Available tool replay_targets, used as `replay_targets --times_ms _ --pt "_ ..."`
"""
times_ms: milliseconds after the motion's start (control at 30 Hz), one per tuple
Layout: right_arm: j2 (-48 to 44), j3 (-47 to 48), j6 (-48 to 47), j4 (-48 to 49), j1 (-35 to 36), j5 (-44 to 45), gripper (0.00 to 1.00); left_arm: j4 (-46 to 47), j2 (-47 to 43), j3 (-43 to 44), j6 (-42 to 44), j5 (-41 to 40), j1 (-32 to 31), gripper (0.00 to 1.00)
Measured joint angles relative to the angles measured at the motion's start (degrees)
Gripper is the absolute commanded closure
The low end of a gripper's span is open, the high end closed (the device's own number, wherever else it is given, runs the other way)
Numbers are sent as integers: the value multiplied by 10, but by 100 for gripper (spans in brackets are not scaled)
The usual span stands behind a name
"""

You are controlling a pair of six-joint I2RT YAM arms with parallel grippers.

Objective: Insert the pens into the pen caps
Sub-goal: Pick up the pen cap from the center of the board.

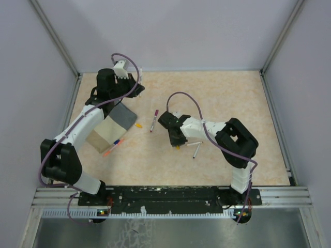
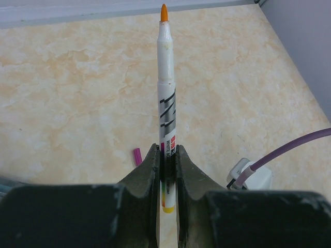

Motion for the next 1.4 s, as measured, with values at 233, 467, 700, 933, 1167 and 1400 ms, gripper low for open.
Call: replay_targets --times_ms 233,467,700,933,1167,1400 --pt "-10 -10 -24 10 -11 -15 88 0 1 0 -1 5 0 100" --pt "-42 -16 -60 19 -27 -47 88 0 1 0 -1 10 2 100" --pt "-93 -33 -82 57 -35 -67 87 4 18 0 -9 40 2 100" --pt "-96 -50 -99 61 -46 -66 87 5 48 0 -28 82 2 100" --pt "-96 -49 -121 60 -47 -52 87 -8 74 14 -35 84 -23 100" --pt "-109 -66 -142 87 -49 -43 87 -18 78 10 -53 99 -66 100"
